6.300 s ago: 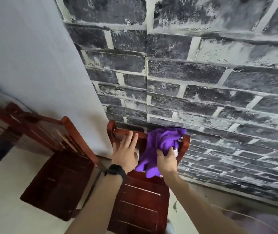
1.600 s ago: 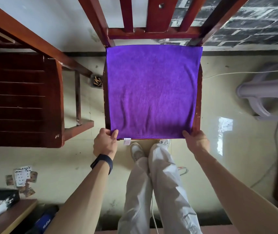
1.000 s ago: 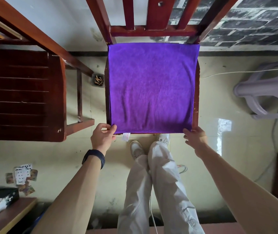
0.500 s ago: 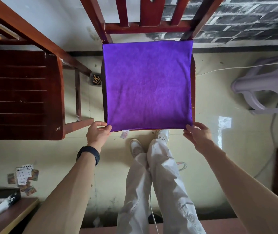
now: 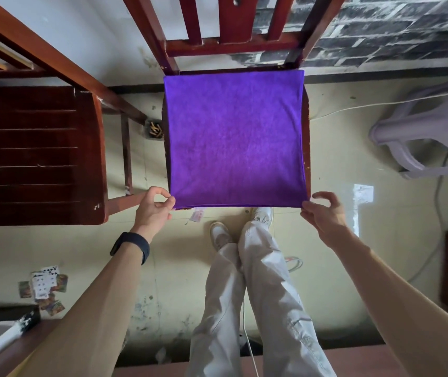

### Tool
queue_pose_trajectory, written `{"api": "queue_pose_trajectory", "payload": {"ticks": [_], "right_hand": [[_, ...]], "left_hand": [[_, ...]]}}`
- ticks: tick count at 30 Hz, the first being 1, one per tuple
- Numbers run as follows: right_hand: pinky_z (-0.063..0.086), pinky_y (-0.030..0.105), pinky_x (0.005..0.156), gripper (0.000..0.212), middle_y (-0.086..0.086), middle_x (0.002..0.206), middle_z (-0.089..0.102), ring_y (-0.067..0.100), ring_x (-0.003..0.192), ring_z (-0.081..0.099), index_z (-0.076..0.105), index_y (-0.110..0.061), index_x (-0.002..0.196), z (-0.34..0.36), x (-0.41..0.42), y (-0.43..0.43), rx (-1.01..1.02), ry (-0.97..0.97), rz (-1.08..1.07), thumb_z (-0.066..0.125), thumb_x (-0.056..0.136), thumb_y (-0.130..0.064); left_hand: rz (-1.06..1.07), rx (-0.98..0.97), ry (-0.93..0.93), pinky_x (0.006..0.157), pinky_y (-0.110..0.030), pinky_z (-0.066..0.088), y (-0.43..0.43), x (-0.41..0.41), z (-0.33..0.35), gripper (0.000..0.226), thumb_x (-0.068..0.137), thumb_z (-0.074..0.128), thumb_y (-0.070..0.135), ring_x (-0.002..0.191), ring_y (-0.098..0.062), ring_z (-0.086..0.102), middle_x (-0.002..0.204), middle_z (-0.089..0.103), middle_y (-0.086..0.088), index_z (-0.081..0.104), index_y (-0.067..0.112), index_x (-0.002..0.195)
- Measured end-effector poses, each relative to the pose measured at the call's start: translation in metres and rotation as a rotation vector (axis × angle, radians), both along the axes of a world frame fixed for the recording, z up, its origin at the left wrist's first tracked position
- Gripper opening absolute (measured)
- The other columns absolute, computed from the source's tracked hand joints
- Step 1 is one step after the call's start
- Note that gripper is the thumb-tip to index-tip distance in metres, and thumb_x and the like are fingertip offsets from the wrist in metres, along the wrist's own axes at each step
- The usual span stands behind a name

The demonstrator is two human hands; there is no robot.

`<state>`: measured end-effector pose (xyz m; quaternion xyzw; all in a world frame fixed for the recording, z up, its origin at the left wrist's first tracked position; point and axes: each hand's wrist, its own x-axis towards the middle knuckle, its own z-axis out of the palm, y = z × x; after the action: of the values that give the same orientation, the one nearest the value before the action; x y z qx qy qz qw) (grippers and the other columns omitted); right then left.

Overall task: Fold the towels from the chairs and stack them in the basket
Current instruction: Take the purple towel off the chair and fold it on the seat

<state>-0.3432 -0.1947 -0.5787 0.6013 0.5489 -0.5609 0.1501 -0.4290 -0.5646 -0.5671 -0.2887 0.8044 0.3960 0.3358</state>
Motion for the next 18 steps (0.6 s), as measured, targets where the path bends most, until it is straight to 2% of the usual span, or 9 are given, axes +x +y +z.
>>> {"api": "queue_pose_trajectory", "payload": {"ticks": [2, 4, 7, 9, 10, 12, 13, 15, 18], "right_hand": [[0.055, 0.03, 0.08, 0.03, 0.009, 0.08, 0.062, 0.021, 0.077, 0.058, 0.06, -0.019, 0.084, 0.011, -0.001, 0.0, 0.011, 0.028, 0.04, 0.06, 0.086, 0.011], [0.054, 0.031, 0.08, 0.029, 0.005, 0.073, 0.062, 0.019, 0.073, 0.057, 0.067, -0.02, 0.081, 0.031, -0.005, 0.003, 0.054, 0.053, 0.134, 0.058, 0.087, 0.007], [0.052, 0.039, 0.077, 0.029, 0.001, 0.067, 0.066, 0.016, 0.064, 0.058, 0.076, -0.029, 0.077, 0.067, -0.01, 0.013, 0.178, 0.06, 0.3, 0.06, 0.085, -0.006], [0.051, 0.039, 0.078, 0.023, -0.001, 0.07, 0.069, 0.017, 0.068, 0.061, 0.079, -0.032, 0.076, 0.102, -0.017, 0.016, 0.178, 0.091, 0.359, 0.065, 0.078, -0.014], [0.051, 0.036, 0.079, 0.02, -0.002, 0.073, 0.071, 0.017, 0.071, 0.063, 0.08, -0.033, 0.078, 0.122, -0.022, 0.016, 0.172, 0.108, 0.378, 0.07, 0.073, -0.017], [0.048, 0.022, 0.074, 0.026, -0.005, 0.079, 0.072, 0.014, 0.073, 0.063, 0.079, -0.033, 0.088, 0.158, -0.032, 0.017, 0.191, 0.145, 0.49, 0.078, 0.071, -0.014], [0.046, 0.016, 0.068, 0.033, -0.007, 0.078, 0.07, 0.012, 0.069, 0.061, 0.077, -0.035, 0.095, 0.174, -0.035, 0.017, 0.244, 0.152, 0.59, 0.079, 0.073, -0.011], [0.044, 0.018, 0.067, 0.033, -0.005, 0.08, 0.066, 0.013, 0.067, 0.059, 0.077, -0.029, 0.104, 0.204, -0.038, 0.016, 0.448, 0.207, 0.844, 0.08, 0.077, -0.011], [0.05, 0.027, 0.07, 0.018, 0.002, 0.089, 0.07, 0.022, 0.076, 0.067, 0.08, -0.024, 0.101, 0.238, -0.036, 0.021, 0.732, 0.342, 1.104, 0.079, 0.083, -0.022]], "left_hand": [[-0.032, 0.056, 0.004, 0.068, -0.034, 0.049, 0.003, -0.004, 0.014, 0.012, 0.097, 0.061, 0.018, 0.064, -0.019, 0.059, 0.087, 0.06, -0.003, 0.061, 0.027, 0.09], [-0.115, 0.102, -0.021, 0.064, -0.029, 0.045, 0.005, -0.009, 0.033, 0.027, 0.101, 0.051, 0.012, 0.065, -0.016, 0.053, 0.086, 0.057, -0.002, 0.069, 0.028, 0.089], [-0.199, 0.119, -0.067, 0.054, -0.021, 0.035, 0.009, -0.024, 0.07, 0.05, 0.095, 0.046, 0.0, 0.065, -0.014, 0.046, 0.07, 0.059, -0.008, 0.078, 0.031, 0.073], [-0.301, 0.093, -0.064, 0.054, -0.016, 0.037, 0.011, -0.033, 0.102, 0.034, 0.089, 0.055, 0.001, 0.073, -0.017, 0.05, 0.066, 0.059, -0.013, 0.077, 0.026, 0.081], [-0.373, 0.05, -0.048, 0.059, -0.018, 0.04, 0.013, -0.036, 0.12, 0.021, 0.085, 0.065, 0.008, 0.078, -0.018, 0.055, 0.075, 0.064, -0.009, 0.075, 0.026, 0.089], [-0.525, -0.068, 0.049, 0.068, -0.025, 0.041, 0.013, -0.041, 0.153, 0.022, 0.074, 0.08, 0.025, 0.082, -0.018, 0.06, 0.095, 0.066, -0.002, 0.071, 0.035, 0.092], [-0.567, -0.11, 0.128, 0.07, -0.026, 0.041, 0.012, -0.043, 0.169, 0.023, 0.073, 0.082, 0.029, 0.083, -0.018, 0.06, 0.098, 0.065, 0.0, 0.071, 0.035, 0.092], [-0.572, -0.162, 0.285, 0.072, -0.027, 0.043, 0.01, -0.049, 0.201, 0.015, 0.08, 0.079, 0.034, 0.085, -0.019, 0.061, 0.097, 0.064, 0.001, 0.073, 0.031, 0.094], [-0.636, -0.262, 0.498, 0.064, -0.031, 0.044, 0.008, -0.057, 0.246, 0.009, 0.088, 0.071, 0.038, 0.087, -0.022, 0.06, 0.092, 0.056, 0.004, 0.07, 0.03, 0.094]]}}
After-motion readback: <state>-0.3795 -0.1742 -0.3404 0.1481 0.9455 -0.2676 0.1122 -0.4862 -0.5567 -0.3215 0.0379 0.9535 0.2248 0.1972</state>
